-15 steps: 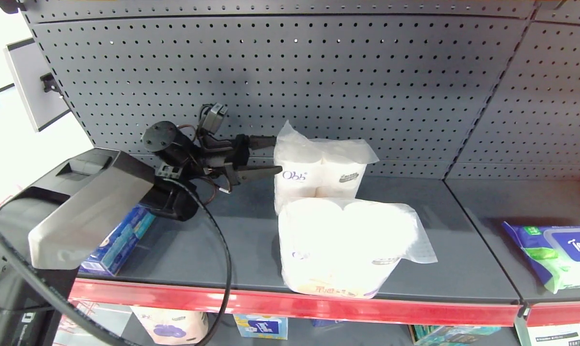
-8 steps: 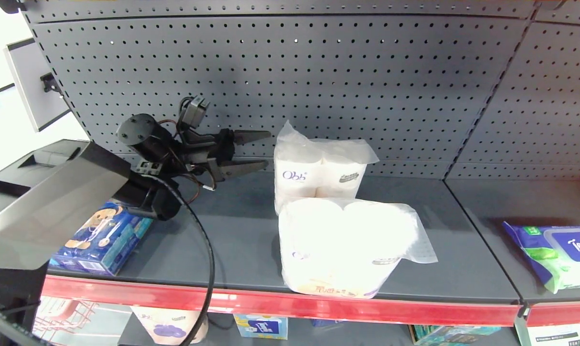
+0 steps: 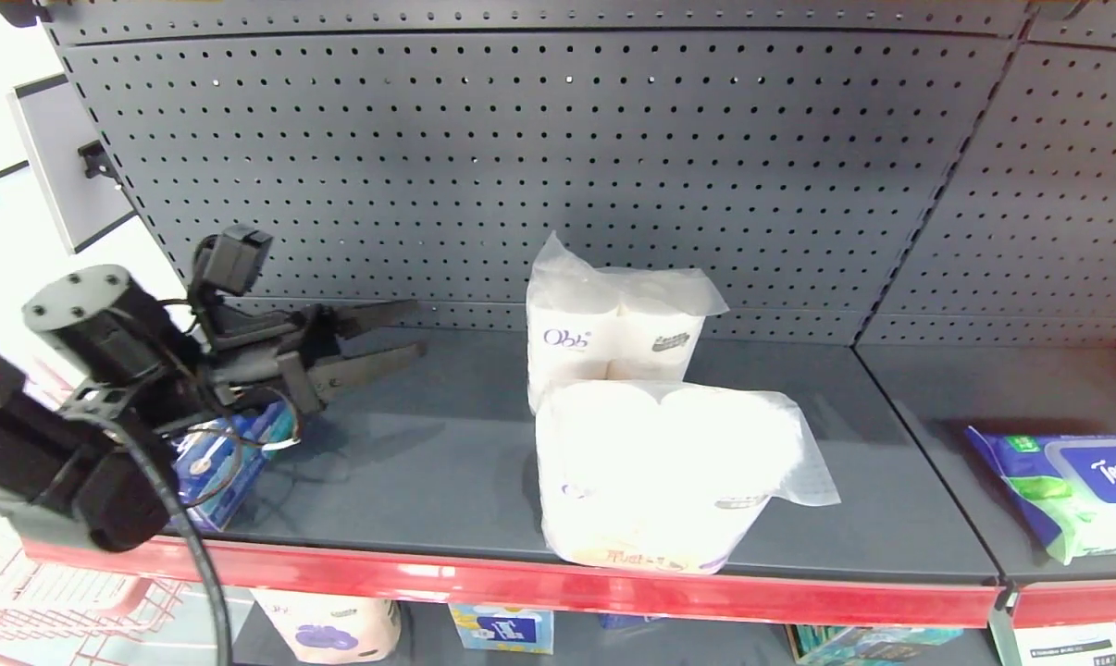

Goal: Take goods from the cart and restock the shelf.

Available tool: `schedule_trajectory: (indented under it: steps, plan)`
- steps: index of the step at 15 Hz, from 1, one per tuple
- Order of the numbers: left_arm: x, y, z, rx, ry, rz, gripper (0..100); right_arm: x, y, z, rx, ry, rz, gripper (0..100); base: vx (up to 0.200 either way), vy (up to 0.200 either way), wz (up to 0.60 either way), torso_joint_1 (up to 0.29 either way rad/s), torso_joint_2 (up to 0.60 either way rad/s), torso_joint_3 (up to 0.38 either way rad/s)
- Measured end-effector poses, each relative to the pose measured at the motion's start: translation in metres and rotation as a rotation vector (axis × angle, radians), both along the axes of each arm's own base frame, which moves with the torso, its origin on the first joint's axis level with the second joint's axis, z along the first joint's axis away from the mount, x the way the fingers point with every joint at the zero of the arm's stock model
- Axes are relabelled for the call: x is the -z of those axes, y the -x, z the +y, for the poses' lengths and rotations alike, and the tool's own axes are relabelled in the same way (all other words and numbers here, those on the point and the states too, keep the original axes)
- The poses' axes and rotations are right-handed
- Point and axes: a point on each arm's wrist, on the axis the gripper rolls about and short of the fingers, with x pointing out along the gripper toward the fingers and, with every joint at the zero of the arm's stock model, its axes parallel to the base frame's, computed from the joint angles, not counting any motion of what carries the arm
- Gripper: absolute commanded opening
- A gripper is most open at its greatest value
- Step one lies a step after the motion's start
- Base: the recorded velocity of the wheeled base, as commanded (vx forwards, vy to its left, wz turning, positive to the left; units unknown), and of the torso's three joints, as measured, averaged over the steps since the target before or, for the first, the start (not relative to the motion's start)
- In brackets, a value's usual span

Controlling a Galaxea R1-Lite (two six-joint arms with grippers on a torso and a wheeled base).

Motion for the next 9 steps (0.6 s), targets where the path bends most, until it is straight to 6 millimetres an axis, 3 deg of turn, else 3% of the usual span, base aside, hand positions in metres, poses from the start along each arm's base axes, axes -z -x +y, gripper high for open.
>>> schedule_trajectory:
  steps: [2,4,9]
  plan:
    - [-0.005,0.029,0.028,-0.154,0.014,0.016,100,-0.025,-0.002,-0.001,0.002,-0.012,-0.001,100,0.0,0.0,0.0,0.0,0.0,0.0]
    - [-0.014,0.045,0.043,-0.331,0.049,-0.002,100,-0.05,-0.008,-0.003,0.0,-0.023,0.012,100,0.0,0.0,0.0,0.0,0.0,0.0]
    - [-0.027,0.059,0.044,-0.576,0.122,-0.035,100,-0.055,-0.019,-0.006,0.0,-0.046,0.079,100,0.0,0.0,0.0,0.0,0.0,0.0]
